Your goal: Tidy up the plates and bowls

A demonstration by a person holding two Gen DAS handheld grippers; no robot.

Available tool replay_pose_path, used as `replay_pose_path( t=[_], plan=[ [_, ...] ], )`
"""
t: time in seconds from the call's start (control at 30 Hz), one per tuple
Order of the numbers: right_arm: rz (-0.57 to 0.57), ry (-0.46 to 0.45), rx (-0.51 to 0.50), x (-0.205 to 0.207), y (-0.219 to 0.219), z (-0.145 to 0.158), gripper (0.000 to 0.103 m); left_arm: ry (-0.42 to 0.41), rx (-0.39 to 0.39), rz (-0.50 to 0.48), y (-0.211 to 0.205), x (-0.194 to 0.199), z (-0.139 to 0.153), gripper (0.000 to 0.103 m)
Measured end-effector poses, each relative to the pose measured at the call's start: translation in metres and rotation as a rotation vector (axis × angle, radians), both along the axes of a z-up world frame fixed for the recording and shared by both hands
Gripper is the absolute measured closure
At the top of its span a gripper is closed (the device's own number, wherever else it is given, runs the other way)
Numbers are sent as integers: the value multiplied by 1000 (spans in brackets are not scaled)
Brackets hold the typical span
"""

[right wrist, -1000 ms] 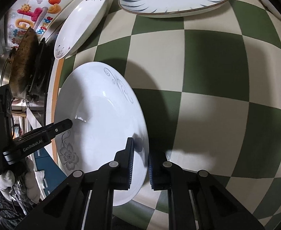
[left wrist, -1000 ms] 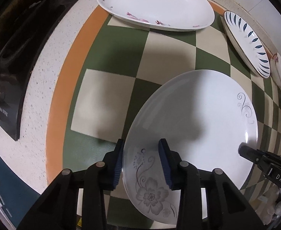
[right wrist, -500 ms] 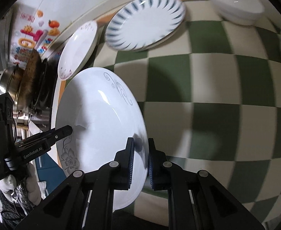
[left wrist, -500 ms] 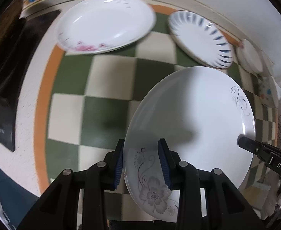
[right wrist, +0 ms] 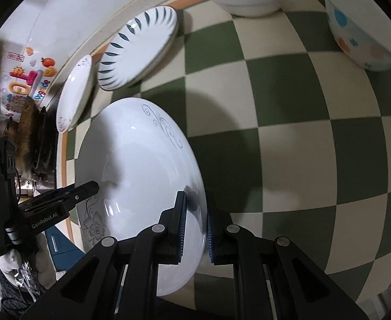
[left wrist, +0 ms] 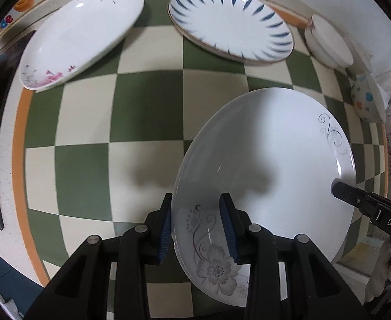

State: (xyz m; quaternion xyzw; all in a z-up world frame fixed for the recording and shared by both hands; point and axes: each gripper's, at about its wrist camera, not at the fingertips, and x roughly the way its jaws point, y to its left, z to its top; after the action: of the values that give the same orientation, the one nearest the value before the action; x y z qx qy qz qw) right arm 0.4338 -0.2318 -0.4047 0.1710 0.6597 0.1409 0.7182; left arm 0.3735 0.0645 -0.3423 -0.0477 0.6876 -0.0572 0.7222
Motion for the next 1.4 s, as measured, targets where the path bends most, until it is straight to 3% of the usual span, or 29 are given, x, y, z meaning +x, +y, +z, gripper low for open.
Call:
replay_pose_path(
  t=[0.27,0.57,0.63,0.77,0.87,0.97,1.1,1.27,1.4],
  plan=[
    [12,15,-16,-2,4,-14,88,29,22,8,9,-6,-10,71],
    [37,67,-16,5,8,-22,84,31,37,20,14,-4,-1,71],
    [31,81,-12,5,5,-19,84,16,41,51,19,0,12,71],
    [-16,38,-26,6,-7,17,83,-87,20,145,56,5,69,71],
    [-33,-25,3,15,-3,54,73,-154,13,220,92,10,104,66],
    [-7,-83,54,39,27,84,64,-192,22,298,126,26,115,65],
    [64,-122,98,90,94,98,62,-148,-10,385,165,55,90,65],
    [196,-161,62,170,192,81,62,-107,-53,464,207,82,58,65],
    [277,-178,20,227,247,63,62,-95,-57,496,229,101,40,65]
  ],
)
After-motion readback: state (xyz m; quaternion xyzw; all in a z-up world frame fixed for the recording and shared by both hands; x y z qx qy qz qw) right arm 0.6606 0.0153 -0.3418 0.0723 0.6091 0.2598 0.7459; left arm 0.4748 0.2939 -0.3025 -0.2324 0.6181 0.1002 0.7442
